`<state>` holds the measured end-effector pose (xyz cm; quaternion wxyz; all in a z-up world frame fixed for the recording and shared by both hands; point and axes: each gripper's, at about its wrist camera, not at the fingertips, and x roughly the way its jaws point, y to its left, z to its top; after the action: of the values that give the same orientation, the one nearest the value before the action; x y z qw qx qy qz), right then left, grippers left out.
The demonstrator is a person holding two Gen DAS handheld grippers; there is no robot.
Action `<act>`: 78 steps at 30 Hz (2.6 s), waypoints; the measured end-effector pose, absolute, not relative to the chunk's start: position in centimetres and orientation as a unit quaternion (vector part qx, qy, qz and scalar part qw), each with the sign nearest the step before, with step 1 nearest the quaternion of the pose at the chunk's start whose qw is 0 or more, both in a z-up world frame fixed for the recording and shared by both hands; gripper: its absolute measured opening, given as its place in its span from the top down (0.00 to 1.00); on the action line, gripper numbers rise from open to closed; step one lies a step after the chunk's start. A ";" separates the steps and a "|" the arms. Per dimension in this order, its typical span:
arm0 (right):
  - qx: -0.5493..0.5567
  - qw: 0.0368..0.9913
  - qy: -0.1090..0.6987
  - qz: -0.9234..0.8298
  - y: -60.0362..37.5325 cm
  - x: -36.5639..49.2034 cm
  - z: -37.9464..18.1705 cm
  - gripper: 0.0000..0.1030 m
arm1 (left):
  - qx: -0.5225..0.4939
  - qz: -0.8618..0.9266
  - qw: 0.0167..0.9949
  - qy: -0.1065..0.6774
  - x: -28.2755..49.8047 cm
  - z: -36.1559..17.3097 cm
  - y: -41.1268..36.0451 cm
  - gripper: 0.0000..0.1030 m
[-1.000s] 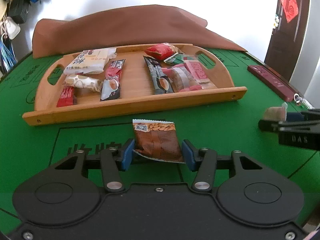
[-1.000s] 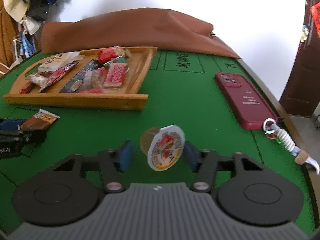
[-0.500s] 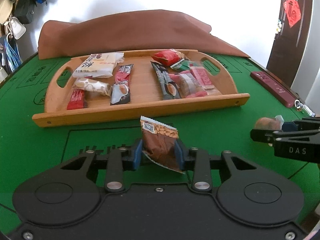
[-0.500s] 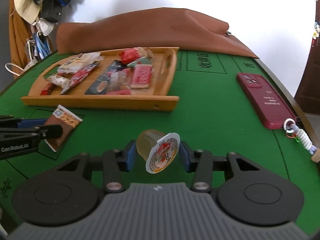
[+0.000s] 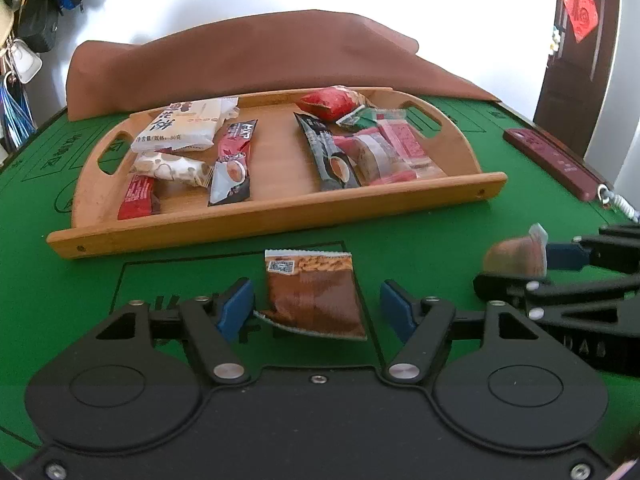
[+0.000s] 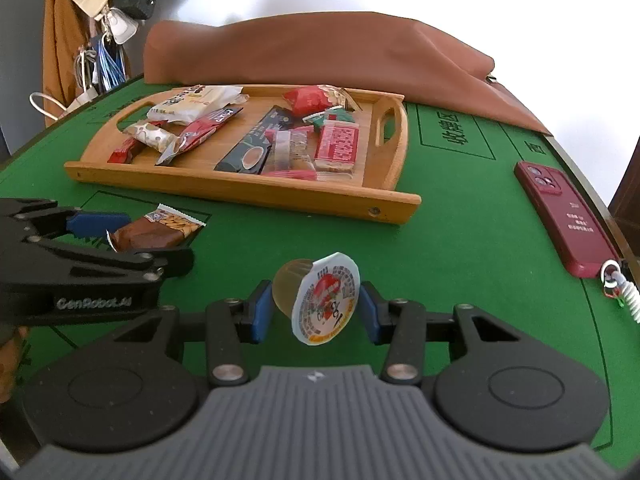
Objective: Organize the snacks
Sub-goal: 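Carry the almond packet and jelly cup over the tray with both tools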
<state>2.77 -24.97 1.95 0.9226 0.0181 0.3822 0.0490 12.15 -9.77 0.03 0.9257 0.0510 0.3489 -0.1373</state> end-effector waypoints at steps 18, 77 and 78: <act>0.042 0.926 0.368 0.074 -23.6 3.7 3.7 0.53 | 0.041 -0.113 0.936 0.331 11.5 2.5 -8.2 0.58; 0.014 0.907 0.412 0.088 -16.5 21.4 4.5 0.53 | 0.015 -0.061 0.933 0.353 29.5 2.7 -2.8 0.57; 0.014 0.907 0.411 0.089 -16.5 21.3 4.4 0.53 | 0.013 -0.061 0.933 0.355 29.6 2.5 -2.8 0.57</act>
<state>21.33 -16.51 4.41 0.9071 0.0143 0.4112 0.0888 29.56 -2.79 2.52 0.9327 0.0126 0.3552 -0.0614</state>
